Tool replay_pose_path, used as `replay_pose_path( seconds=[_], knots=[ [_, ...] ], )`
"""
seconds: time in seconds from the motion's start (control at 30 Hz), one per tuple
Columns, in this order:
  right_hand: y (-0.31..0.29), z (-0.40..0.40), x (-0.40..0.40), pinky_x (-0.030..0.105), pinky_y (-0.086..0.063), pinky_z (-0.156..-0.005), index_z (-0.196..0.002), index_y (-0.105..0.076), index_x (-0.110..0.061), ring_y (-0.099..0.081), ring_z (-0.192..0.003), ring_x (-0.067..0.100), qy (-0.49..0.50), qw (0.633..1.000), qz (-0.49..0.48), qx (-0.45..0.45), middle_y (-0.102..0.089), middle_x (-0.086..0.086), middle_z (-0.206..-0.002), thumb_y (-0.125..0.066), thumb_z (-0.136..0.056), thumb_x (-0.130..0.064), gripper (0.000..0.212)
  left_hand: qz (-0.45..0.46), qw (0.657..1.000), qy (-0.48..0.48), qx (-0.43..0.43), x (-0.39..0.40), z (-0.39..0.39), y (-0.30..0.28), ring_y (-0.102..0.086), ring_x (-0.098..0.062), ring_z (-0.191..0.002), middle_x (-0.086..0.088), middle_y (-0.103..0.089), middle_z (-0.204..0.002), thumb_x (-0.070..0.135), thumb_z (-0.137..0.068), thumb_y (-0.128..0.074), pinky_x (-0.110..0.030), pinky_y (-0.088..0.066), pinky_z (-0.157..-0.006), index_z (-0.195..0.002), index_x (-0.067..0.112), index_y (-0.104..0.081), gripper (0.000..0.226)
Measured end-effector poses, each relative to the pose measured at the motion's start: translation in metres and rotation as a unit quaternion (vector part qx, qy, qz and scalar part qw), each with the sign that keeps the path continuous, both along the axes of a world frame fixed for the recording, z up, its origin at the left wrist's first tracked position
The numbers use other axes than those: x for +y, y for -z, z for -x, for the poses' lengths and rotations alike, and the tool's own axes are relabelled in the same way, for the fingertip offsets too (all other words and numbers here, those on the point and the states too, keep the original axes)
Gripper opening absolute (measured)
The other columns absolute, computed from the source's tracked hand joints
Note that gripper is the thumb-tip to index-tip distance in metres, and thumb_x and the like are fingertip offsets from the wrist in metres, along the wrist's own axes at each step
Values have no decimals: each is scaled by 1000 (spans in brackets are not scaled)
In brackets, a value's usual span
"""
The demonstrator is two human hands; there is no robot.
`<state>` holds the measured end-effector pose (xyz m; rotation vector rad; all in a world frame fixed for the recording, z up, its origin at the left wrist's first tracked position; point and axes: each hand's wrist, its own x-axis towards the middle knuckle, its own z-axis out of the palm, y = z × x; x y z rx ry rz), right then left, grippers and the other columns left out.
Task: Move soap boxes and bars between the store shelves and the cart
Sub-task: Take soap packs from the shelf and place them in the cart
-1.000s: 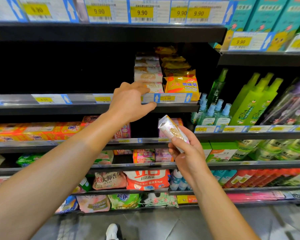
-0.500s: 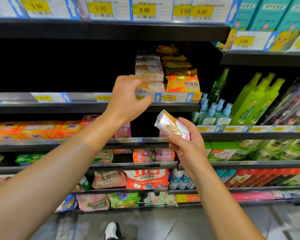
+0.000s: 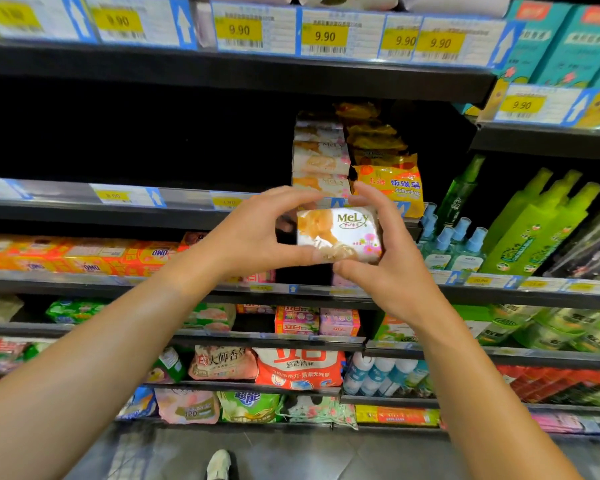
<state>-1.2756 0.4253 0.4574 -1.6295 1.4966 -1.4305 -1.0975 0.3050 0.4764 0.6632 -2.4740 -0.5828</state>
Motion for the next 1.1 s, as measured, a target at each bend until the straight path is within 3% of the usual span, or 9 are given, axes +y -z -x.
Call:
replay_pose_path(
  seconds=[0.07, 0.2, 0.27, 0.4, 0.47, 0.53, 0.63, 0.9, 1.1],
  knots=[
    [-2, 1, -3, 27, -55, -80, -148, -32, -39, -57, -114, 11, -19, 1000, 2, 25, -40, -13, -142, -73, -77, 9, 95, -23, 999, 4, 22, 1, -1, -1, -54, 0, -109, 14, -52, -127, 36, -78, -77, -20, -51, -90, -141, 28, -49, 69],
    [-4, 2, -12, 27, -50, -92, -146, -36, -35, -47, -126, 9, 7, 999, 19, 34, -40, -8, -142, -77, -77, 2, 88, 48, 999, 6, -10, -4, 0, -1, -45, 1, -116, 12, -48, -131, 37, -74, -82, -5, -36, -90, -144, 27, -46, 79],
    [-5, 3, -15, 30, -47, -101, -146, -38, -32, -42, -132, 6, 13, 999, 18, 43, -40, -9, -143, -78, -77, -1, 85, 90, 996, -13, -22, -6, 2, 0, -43, -3, -117, 11, -48, -130, 40, -74, -79, -9, -32, -91, -143, 27, -45, 78],
    [-5, 6, -15, 13, -43, -94, -149, -33, -34, -40, -130, -3, 27, 998, 12, 61, -36, -13, -146, -78, -81, -10, 84, 115, 993, -14, -28, -12, 4, -2, -39, -8, -121, 11, -39, -129, 41, -77, -76, -20, -35, -97, -143, 23, -47, 75],
    [-2, 12, -15, 10, -33, -103, -151, -25, -36, -30, -137, 3, 79, 984, -1, 158, -28, -15, -151, -80, -80, -26, 90, 131, 991, -31, -26, -21, 5, -5, -39, -10, -119, 9, -37, -127, 37, -78, -77, -20, -33, -97, -144, 21, -46, 75],
    [4, 20, -16, 22, -17, -116, -155, -19, -32, -14, -144, 8, 160, 948, -6, 275, -19, -12, -157, -78, -78, -40, 97, 131, 989, -63, -29, -31, 9, -10, -41, -15, -119, 2, -40, -130, 35, -80, -77, -25, -36, -99, -145, 20, -44, 74],
    [16, 24, -18, 43, -13, -122, -156, -22, -25, -7, -149, 21, 217, 917, -13, 335, -17, -3, -161, -75, -79, -47, 95, 114, 987, -103, -51, -46, 21, -18, -43, -20, -122, -3, -40, -136, 35, -85, -73, -34, -39, -105, -148, 18, -40, 74],
    [38, 20, -29, 46, -9, -122, -153, -28, -23, -2, -150, 27, 243, 888, -36, 388, -16, 2, -163, -71, -81, -49, 88, 125, 983, -124, -48, -53, 41, -16, -49, -22, -123, -5, -51, -135, 31, -92, -66, -36, -41, -105, -142, 19, -48, 55],
    [43, 19, -32, 52, -14, -121, -153, -30, -21, -6, -150, 32, 268, 874, -40, 404, -20, 6, -162, -72, -81, -44, 87, 133, 978, -156, -40, -55, 42, -8, -46, -23, -125, -5, -45, -140, 31, -95, -62, -35, -41, -104, -144, 20, -47, 53]
  ],
)
